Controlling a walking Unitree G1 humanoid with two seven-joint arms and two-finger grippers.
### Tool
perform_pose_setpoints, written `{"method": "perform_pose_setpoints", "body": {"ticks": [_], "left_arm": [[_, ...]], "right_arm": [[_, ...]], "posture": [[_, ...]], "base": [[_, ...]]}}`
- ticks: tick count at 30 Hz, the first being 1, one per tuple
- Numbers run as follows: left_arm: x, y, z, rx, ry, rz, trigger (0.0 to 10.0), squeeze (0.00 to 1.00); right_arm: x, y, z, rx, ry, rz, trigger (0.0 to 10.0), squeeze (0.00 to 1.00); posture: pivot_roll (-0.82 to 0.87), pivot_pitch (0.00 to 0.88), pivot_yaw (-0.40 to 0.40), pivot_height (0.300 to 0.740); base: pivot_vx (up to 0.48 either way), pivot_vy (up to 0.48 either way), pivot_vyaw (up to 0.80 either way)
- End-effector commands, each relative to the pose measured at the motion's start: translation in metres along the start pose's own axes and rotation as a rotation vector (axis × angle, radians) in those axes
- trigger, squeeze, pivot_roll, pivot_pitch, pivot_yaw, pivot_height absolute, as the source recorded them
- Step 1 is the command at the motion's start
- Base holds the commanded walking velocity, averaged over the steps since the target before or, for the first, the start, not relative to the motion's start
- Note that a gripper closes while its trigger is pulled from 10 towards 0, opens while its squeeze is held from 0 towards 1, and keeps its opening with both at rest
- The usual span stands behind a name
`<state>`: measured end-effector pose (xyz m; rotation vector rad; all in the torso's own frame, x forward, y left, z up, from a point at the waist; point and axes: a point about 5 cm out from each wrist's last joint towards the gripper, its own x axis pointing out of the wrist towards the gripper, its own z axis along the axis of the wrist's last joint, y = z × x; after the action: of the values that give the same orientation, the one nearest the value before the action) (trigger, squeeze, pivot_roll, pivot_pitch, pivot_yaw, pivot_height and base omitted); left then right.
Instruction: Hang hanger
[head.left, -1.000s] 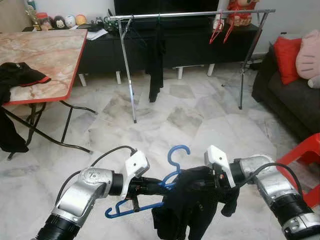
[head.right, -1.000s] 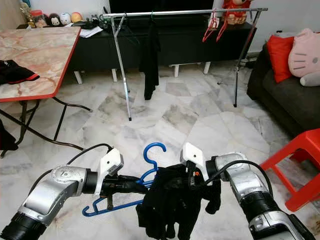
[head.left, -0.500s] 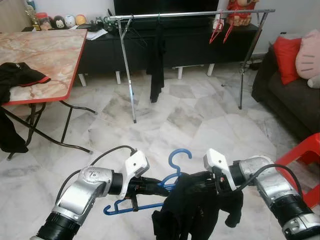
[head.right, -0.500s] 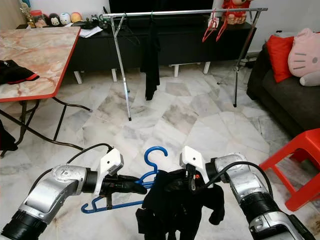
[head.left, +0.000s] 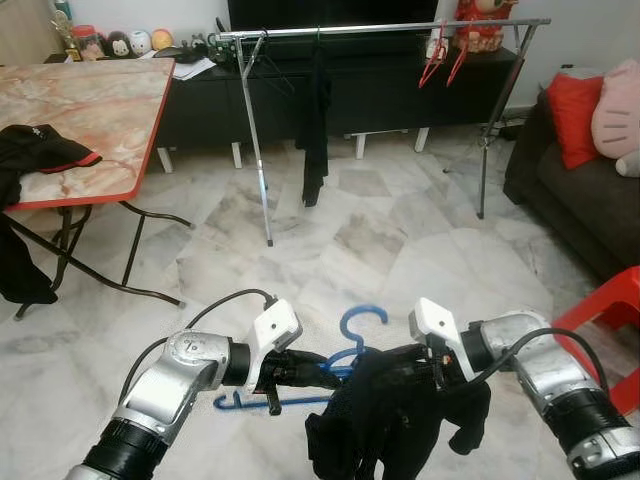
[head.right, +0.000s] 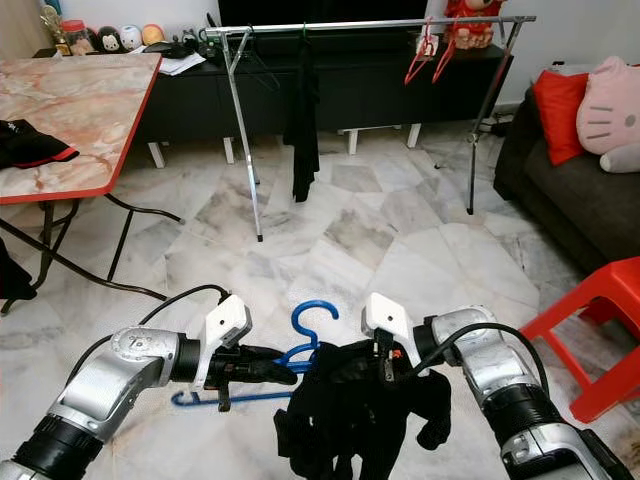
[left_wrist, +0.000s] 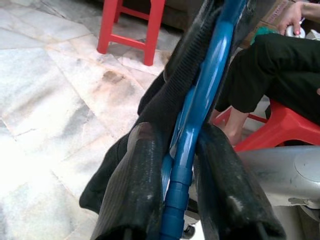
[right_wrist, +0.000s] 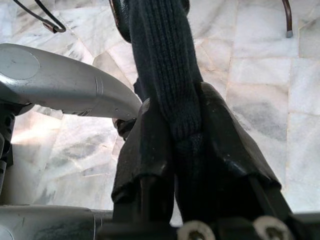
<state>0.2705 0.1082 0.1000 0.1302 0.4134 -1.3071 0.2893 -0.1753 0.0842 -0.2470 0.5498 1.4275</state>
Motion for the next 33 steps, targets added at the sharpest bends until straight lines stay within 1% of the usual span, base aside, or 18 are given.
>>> {"method": "perform_pose_setpoints", "body": {"ticks": [1,10,11,12,13,19,20,21,22,23,24,27,29,30,33], "left_arm": [[0.000,0.005,0.018,0.045,-0.069,0.023,10.0,1.00],[-0.004,0.005,0.018,0.046,-0.066,0.001,10.0,1.00],[-0.008,0.008,0.019,0.056,-0.056,0.005,10.0,1.00],[-0.008,0.008,0.019,0.056,-0.056,0.005,10.0,1.00],[-0.012,0.011,0.019,0.067,-0.045,0.016,10.0,1.00],[-0.021,0.015,0.020,0.080,-0.028,0.025,10.0,1.00],[-0.026,0.016,0.019,0.083,-0.020,0.029,10.0,1.00],[-0.026,0.016,0.019,0.083,-0.020,0.029,10.0,1.00],[-0.034,0.019,0.018,0.083,-0.009,0.050,10.0,1.00],[-0.034,0.019,0.018,0.083,-0.009,0.050,10.0,1.00],[-0.041,0.022,0.017,0.082,-0.006,0.079,10.0,1.00],[-0.051,0.030,0.017,0.080,-0.012,0.155,10.0,1.00],[-0.059,0.037,0.015,0.077,-0.018,0.227,10.0,1.00],[-0.065,0.043,0.016,0.065,-0.043,0.310,10.0,1.00],[-0.072,0.050,0.014,0.043,-0.069,0.409,10.0,1.00]], "right_arm": [[0.007,0.003,0.004,-0.023,-0.009,0.028,0.0,0.00],[0.007,0.003,0.003,-0.023,0.001,0.032,0.0,0.00],[0.007,0.004,-0.001,-0.024,0.027,0.033,0.0,0.00],[0.007,0.004,-0.001,-0.024,0.027,0.033,0.0,0.00],[0.007,0.005,-0.006,-0.024,0.056,0.032,0.0,0.00],[0.007,0.006,-0.013,-0.017,0.091,0.016,0.0,0.00],[0.006,0.005,-0.018,-0.010,0.110,-0.009,0.0,0.00],[0.006,0.005,-0.018,-0.010,0.110,-0.009,0.0,0.00],[0.003,0.004,-0.025,0.000,0.136,-0.044,0.0,0.00],[0.003,0.004,-0.025,0.000,0.136,-0.044,0.0,0.00],[-0.001,0.003,-0.030,0.009,0.154,-0.068,0.0,0.00],[-0.007,0.004,-0.037,0.028,0.165,-0.104,0.0,0.00],[-0.012,0.001,-0.042,0.033,0.175,-0.165,0.0,0.00],[-0.014,-0.002,-0.044,0.038,0.172,-0.214,0.0,0.00],[-0.018,-0.006,-0.044,0.049,0.149,-0.275,0.0,0.00]], "posture": [[-0.08,0.000,-0.030,0.740],[-0.08,0.000,-0.030,0.740],[-0.08,0.000,-0.030,0.740],[-0.08,0.000,-0.030,0.740],[-0.08,0.000,-0.030,0.740],[-0.07,0.000,-0.032,0.740],[-0.07,0.000,-0.032,0.740],[-0.07,0.000,-0.032,0.740],[-0.07,0.000,-0.032,0.740],[-0.07,0.000,-0.032,0.740],[-0.07,0.000,-0.035,0.740],[-0.07,0.000,-0.037,0.740],[-0.07,0.000,-0.038,0.740],[-0.07,0.000,-0.038,0.740],[-0.07,0.000,-0.038,0.740]], "base": [[0.000,0.000,0.00],[0.000,0.000,0.00],[0.000,0.000,0.00],[0.000,0.000,0.00],[0.000,0.000,0.00],[0.000,0.000,0.00],[0.000,0.000,0.00],[0.000,0.000,0.00],[0.000,0.000,0.00],[0.000,0.000,0.00],[0.000,0.000,0.00],[0.000,0.000,0.00],[0.000,0.000,0.00],[0.000,0.000,0.00],[0.000,0.000,0.00]]}}
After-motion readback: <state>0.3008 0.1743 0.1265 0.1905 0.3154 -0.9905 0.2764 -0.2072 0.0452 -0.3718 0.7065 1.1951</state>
